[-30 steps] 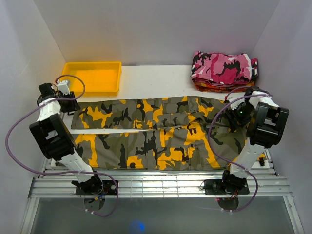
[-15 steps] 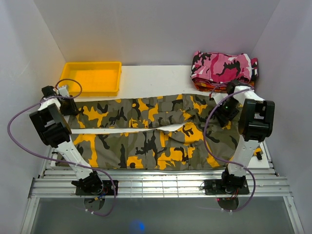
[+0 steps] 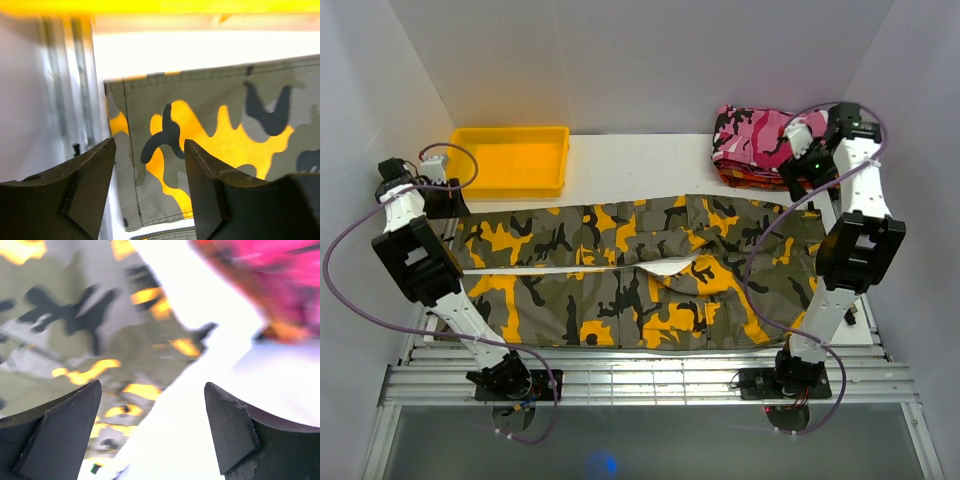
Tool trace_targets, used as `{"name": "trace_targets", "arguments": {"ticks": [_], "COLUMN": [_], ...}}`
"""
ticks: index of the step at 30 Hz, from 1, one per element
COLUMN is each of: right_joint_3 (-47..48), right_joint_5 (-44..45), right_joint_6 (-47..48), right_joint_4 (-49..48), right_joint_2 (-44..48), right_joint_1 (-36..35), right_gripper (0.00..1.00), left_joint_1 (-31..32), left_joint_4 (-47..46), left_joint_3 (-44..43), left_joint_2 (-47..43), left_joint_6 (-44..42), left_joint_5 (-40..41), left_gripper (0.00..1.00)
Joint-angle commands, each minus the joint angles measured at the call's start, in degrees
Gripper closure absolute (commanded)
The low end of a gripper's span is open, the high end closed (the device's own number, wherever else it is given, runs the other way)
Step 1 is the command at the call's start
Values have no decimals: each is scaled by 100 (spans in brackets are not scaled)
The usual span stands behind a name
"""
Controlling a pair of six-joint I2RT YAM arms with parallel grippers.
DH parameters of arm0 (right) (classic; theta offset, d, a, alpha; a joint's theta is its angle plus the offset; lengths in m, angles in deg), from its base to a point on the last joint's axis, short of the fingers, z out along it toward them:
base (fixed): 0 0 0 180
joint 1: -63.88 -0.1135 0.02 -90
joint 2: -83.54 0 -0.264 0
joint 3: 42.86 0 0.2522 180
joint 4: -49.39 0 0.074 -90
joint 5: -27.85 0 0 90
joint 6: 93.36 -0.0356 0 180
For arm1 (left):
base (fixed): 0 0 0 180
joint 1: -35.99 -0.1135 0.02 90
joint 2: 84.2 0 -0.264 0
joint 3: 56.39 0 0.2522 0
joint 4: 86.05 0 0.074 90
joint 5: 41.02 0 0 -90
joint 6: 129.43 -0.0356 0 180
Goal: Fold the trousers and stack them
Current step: Flatten the trousers out
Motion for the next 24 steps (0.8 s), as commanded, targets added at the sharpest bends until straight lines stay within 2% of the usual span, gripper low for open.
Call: {"name": "trace_targets", "arguments": {"ticks": [1,3,8,12,13,18,21,24], "right_joint_3": [910,999,955,939,737,-1150,-1348,-1059], "right_joint_5": [-447,-614,-562,-624,-597,-167,88,-16], "right_joint_6": [366,419,543,446,446,516,551,577], "right_joint_4": [900,953,804,1129,1016,242,154,101], "right_joint_2": [108,134,-32,-148,-43,933,934,619], "right_joint_1": [242,339,392,366,366,357,357,366], "right_gripper": [11,8,2,2,2,3,6,9], "left_joint_1": [23,32,41,41,41,49,41,41], "left_joint_4": [406,651,1373,1444,1435,1479,1453,1181], "left_joint_3": [-464,-621,-965,-220,191,933,1100,856], "left_joint_2": [-655,-691,-567,-1006,-1120,-1622,-1710,-1536], "left_joint_6": [-522,-575,-1374,-1945,-2085,-2517,-2544,-2264], "left_joint_5": [-590,-827,-1468,-2197,-2251,-2103,-1971,-1944], "left_gripper": [32,28,27,27,27,27,29,29]}}
